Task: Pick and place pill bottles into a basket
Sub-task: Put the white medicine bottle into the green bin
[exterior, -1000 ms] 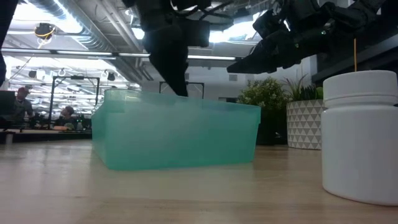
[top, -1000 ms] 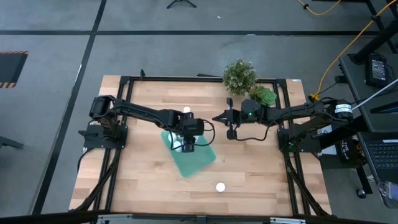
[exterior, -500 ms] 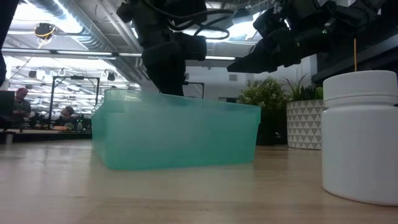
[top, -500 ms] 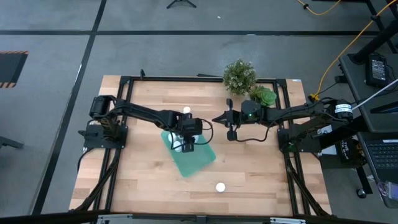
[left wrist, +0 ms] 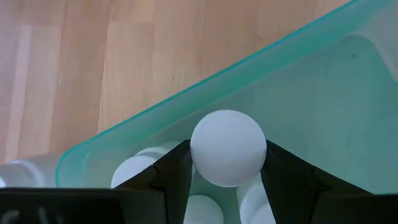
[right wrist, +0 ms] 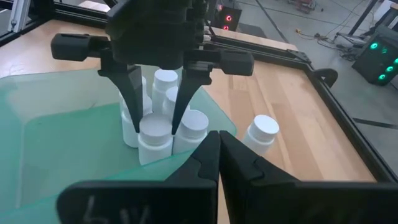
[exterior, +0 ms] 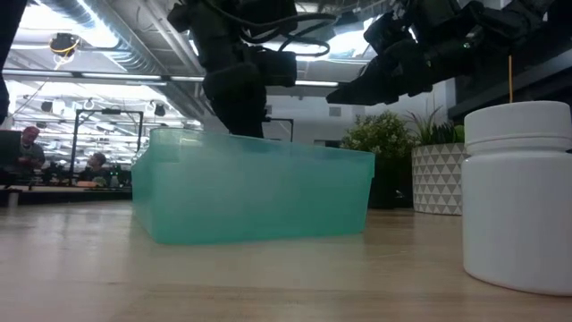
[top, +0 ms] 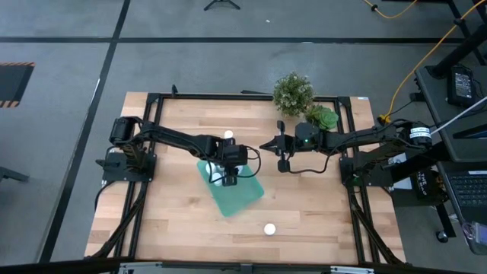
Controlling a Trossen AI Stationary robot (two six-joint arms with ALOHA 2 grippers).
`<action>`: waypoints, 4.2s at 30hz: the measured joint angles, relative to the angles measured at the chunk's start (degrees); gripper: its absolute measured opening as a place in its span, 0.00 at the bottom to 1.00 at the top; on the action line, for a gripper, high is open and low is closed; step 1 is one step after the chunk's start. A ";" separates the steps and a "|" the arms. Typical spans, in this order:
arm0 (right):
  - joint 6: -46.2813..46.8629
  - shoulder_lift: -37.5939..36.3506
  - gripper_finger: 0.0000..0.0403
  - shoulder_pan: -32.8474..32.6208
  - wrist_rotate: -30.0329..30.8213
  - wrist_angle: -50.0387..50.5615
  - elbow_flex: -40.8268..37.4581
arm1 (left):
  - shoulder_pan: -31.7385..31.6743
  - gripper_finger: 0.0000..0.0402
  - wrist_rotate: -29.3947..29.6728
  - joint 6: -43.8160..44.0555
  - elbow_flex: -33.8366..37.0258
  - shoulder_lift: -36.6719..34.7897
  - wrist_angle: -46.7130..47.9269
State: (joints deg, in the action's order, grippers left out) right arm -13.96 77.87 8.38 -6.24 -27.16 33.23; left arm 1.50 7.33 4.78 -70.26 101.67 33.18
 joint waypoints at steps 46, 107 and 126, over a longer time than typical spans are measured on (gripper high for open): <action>0.01 0.02 0.02 0.02 0.07 -0.15 -0.02 | 1.19 0.45 -0.02 -3.39 -7.06 -4.99 10.83; 6.44 -0.11 0.02 -24.60 4.23 9.53 -0.02 | 0.59 0.03 20.51 -10.10 42.07 -49.31 -34.97; 12.32 5.25 0.01 -41.62 11.17 34.29 19.10 | -0.51 0.02 20.50 -8.55 42.07 -49.29 -34.72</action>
State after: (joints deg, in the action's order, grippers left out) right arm -1.64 83.11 -33.24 4.93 7.14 52.33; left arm 0.99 27.83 -3.77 -28.18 52.38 -1.54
